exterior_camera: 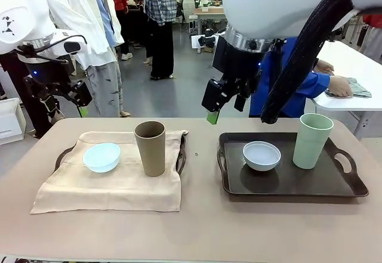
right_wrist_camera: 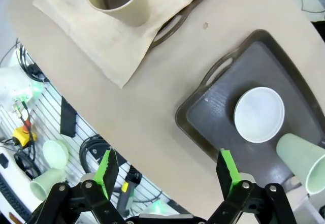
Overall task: Set up a tray with a mat and arrange the tableware.
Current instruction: Place the Picnic Bowl and Reusable plastic cup back onto the Handle tray in front of the human's position, then pick up the Picnic Bowl and Reusable plastic cup from the Handle tray in front of the human's position and hold them in the air.
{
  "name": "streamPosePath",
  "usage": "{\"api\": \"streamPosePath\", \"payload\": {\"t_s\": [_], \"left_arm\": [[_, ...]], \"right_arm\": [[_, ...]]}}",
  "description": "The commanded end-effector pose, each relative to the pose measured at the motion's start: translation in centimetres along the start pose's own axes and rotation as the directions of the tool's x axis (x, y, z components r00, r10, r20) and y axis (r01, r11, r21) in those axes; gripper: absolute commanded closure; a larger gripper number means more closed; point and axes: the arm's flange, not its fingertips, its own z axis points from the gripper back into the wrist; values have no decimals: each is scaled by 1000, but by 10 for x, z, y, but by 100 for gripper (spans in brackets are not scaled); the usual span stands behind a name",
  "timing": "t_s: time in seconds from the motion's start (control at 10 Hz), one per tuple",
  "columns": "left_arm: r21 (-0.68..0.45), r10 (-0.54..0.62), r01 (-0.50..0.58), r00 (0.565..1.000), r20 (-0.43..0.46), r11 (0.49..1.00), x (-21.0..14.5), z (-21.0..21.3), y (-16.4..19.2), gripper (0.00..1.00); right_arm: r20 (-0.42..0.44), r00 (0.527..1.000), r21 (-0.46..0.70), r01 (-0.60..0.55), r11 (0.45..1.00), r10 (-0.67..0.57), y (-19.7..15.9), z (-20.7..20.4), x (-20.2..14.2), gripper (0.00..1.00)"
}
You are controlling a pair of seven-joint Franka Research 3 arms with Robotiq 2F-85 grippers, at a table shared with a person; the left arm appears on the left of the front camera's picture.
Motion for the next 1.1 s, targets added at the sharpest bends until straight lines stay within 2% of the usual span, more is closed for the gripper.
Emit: {"api": "streamPosePath", "payload": {"t_s": [0.0,0.7,0.8,0.9,1.0], "left_arm": [[3,-20,20,1000,17,1000,-1,-2,3,0],[3,-20,20,1000,17,1000,-1,-2,3,0],[3,-20,20,1000,17,1000,-1,-2,3,0],[-1,-1,1,1000,5,1000,1,-1,0,0],[-58,-22,22,1000,-2,998,8,5,-10,0]], "right_arm": [[23,1000,36,-18,999,17,0,-5,-4,0],[23,1000,36,-18,999,17,0,-5,-4,0],[2,1000,9,-11,1000,11,2,-2,0,0],[-59,997,-114,43,993,-50,-4,2,-6,0],[-59,989,-202,119,972,-134,-22,7,-15,0]]}}
